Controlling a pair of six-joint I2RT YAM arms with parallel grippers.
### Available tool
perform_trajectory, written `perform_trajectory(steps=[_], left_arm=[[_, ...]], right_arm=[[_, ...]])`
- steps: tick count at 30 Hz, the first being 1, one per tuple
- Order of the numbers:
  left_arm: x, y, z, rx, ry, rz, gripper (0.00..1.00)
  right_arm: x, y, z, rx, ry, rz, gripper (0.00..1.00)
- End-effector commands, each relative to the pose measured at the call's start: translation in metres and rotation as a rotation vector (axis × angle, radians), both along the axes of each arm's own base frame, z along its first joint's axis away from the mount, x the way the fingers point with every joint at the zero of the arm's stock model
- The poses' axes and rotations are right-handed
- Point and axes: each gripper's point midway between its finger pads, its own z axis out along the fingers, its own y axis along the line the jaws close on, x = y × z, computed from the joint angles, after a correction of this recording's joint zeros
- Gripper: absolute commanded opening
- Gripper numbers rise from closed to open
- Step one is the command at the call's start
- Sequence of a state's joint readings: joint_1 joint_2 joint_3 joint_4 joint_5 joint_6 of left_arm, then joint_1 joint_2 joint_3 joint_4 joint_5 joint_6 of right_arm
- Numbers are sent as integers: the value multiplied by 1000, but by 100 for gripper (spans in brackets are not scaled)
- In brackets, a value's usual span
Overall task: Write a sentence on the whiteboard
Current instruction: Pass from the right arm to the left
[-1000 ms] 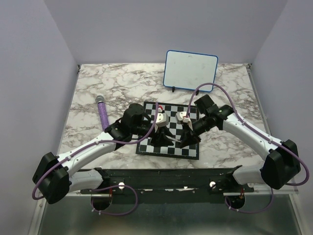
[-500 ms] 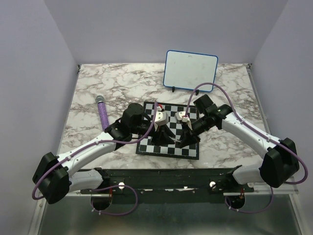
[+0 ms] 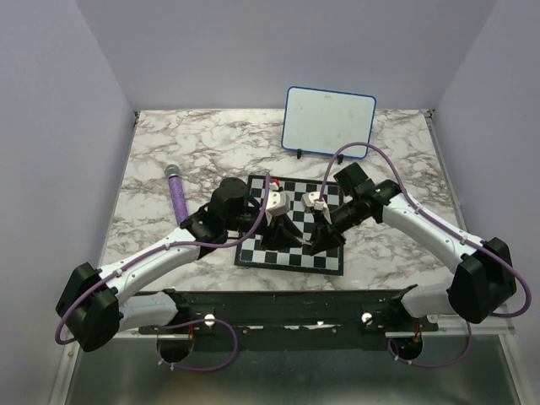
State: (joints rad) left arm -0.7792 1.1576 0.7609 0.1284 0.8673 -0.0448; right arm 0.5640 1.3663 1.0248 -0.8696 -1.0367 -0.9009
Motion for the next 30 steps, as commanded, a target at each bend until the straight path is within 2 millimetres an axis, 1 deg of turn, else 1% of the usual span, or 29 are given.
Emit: perform_trajectory(steps=[1, 7, 10, 11, 15, 16, 17, 19, 20, 21, 23, 24, 25, 27, 28, 30], left_arm=[[-5, 1, 0, -5, -18, -27, 42], [-4, 2, -2, 6, -20, -24, 41], [-4, 1, -2, 10, -19, -24, 38], [-3, 1, -3, 13, -17, -20, 35], [-3, 2, -6, 29, -1, -17, 30], [-3, 2, -5, 28, -3, -17, 27], [-2, 1, -5, 28, -4, -14, 20], [0, 1, -4, 26, -11, -4, 8], [0, 1, -3, 25, -14, 0, 0], [2, 2, -4, 32, -14, 15, 0], [3, 3, -4, 36, -16, 28, 0], [5, 4, -5, 43, -14, 43, 0], [9, 5, -7, 52, -17, 70, 0], [13, 8, -5, 54, -2, 117, 0], [19, 10, -9, 64, 5, 162, 0], [23, 13, -3, 42, 39, 222, 0]], right_arm=[[-1, 3, 6, 6, 5, 11, 9], [0, 3, 5, 6, 10, 9, 9], [-1, 3, 5, 6, 13, 10, 9], [-1, 3, 5, 6, 13, 10, 9], [-1, 3, 4, 4, 16, 10, 9], [-1, 3, 4, 4, 16, 10, 9], [-1, 3, 4, 3, 18, 11, 9], [-1, 3, 4, 2, 19, 10, 9], [-1, 3, 4, 3, 18, 10, 10], [-1, 3, 4, 3, 18, 10, 11], [0, 4, 5, 3, 19, 9, 14], [-1, 4, 5, 3, 22, 8, 18], [-1, 4, 6, 4, 23, 9, 29], [-2, 4, 9, 14, 23, 12, 41], [-3, 3, 11, 20, 23, 12, 53], [-2, 2, 16, 35, 20, 6, 63]])
